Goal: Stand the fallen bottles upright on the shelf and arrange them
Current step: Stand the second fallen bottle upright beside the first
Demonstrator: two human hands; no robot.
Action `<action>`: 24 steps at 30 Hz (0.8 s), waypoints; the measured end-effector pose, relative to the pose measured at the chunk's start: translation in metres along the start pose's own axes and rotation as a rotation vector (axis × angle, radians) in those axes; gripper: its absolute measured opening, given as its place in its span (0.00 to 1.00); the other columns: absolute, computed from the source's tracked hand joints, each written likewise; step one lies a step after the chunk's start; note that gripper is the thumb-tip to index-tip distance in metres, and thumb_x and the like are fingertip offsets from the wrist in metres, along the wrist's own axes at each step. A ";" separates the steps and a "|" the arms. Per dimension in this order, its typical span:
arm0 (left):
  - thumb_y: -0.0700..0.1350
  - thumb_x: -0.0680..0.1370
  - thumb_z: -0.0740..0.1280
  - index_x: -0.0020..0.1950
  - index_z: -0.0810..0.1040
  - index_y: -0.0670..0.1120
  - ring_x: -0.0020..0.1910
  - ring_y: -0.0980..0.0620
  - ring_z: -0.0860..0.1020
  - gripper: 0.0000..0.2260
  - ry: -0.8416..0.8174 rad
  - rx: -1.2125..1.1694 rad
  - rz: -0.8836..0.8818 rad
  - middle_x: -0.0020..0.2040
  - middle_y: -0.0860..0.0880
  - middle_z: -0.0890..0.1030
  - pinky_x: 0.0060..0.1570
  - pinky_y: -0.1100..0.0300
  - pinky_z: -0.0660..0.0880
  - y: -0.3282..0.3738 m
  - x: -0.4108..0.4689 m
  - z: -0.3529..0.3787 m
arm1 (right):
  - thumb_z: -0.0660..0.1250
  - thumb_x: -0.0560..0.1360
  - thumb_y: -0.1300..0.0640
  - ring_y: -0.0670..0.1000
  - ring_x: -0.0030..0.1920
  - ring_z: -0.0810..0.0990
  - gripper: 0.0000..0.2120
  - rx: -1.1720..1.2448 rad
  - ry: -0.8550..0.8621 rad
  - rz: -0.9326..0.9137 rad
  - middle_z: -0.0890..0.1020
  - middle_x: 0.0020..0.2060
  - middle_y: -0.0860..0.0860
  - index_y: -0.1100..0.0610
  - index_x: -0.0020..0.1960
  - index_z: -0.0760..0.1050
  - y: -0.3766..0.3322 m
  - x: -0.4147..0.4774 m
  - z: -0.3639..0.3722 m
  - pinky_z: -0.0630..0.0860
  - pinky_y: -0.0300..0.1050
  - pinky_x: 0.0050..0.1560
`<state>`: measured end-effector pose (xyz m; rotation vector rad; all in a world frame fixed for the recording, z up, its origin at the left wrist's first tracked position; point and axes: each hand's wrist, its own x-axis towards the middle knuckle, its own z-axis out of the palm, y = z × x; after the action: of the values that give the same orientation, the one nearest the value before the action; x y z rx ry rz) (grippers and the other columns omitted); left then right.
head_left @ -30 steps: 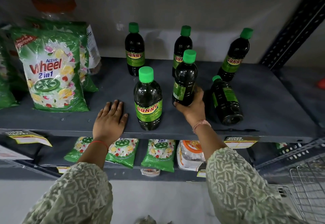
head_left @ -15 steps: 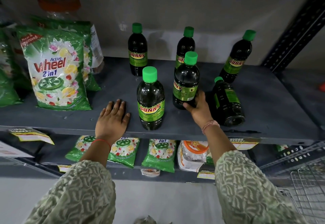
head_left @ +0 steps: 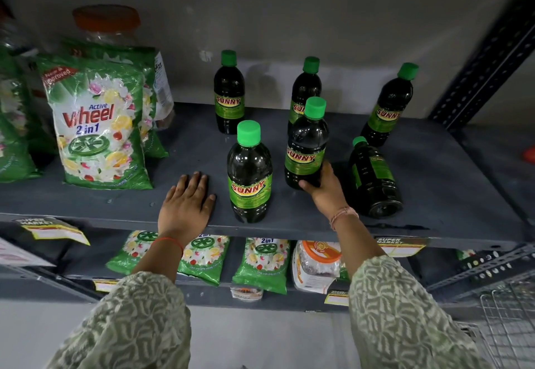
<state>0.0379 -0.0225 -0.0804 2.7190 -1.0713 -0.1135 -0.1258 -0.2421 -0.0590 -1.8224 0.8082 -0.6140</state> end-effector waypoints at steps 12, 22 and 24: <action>0.52 0.80 0.49 0.75 0.51 0.48 0.76 0.47 0.50 0.24 -0.019 -0.020 -0.001 0.78 0.49 0.52 0.75 0.52 0.48 0.001 -0.001 -0.003 | 0.77 0.60 0.58 0.59 0.63 0.71 0.36 -0.150 0.183 -0.004 0.75 0.59 0.62 0.63 0.64 0.67 -0.002 -0.009 0.014 0.68 0.49 0.64; 0.49 0.80 0.48 0.75 0.51 0.47 0.76 0.44 0.49 0.23 -0.045 -0.059 0.023 0.78 0.48 0.52 0.75 0.50 0.49 0.011 -0.004 -0.005 | 0.74 0.66 0.59 0.55 0.58 0.74 0.26 -0.172 0.127 -0.047 0.78 0.56 0.58 0.59 0.61 0.69 0.003 -0.067 0.003 0.67 0.41 0.55; 0.49 0.80 0.48 0.75 0.51 0.47 0.76 0.44 0.49 0.23 -0.060 -0.039 0.028 0.78 0.48 0.52 0.75 0.49 0.49 0.012 -0.004 -0.006 | 0.74 0.66 0.60 0.56 0.58 0.74 0.26 -0.181 0.132 -0.048 0.77 0.57 0.58 0.60 0.61 0.69 0.003 -0.073 0.002 0.66 0.41 0.55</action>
<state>0.0279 -0.0271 -0.0723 2.6801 -1.1114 -0.2109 -0.1720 -0.1865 -0.0657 -1.9862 0.9356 -0.7182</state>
